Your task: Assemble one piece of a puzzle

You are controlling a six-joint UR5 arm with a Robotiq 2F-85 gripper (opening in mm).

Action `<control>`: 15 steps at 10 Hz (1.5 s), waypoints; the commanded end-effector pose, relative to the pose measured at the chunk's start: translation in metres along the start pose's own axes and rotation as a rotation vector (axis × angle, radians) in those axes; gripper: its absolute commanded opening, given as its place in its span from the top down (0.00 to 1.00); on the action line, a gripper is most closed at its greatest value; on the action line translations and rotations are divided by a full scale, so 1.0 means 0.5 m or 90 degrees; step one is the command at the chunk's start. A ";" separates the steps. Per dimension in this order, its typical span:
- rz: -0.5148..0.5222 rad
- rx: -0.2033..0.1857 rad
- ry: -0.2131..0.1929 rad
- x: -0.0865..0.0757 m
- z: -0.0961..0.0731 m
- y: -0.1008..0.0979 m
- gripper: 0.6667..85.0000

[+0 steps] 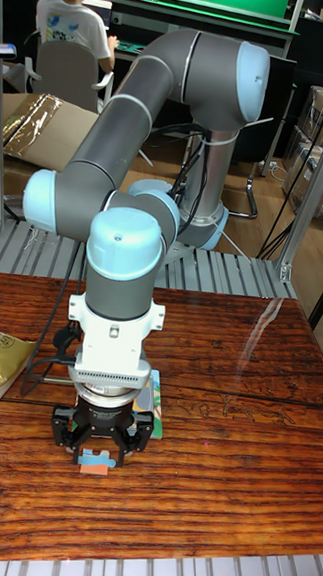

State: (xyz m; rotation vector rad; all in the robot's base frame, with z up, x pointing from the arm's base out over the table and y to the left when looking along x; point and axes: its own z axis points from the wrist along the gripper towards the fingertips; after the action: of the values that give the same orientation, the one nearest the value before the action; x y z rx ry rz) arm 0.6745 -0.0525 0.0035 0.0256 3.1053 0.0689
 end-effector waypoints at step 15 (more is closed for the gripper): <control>0.004 -0.028 -0.011 -0.003 0.023 -0.001 0.21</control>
State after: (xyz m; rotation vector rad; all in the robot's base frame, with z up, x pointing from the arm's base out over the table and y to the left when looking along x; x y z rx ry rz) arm 0.6749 -0.0531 -0.0075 0.0245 3.0921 0.1206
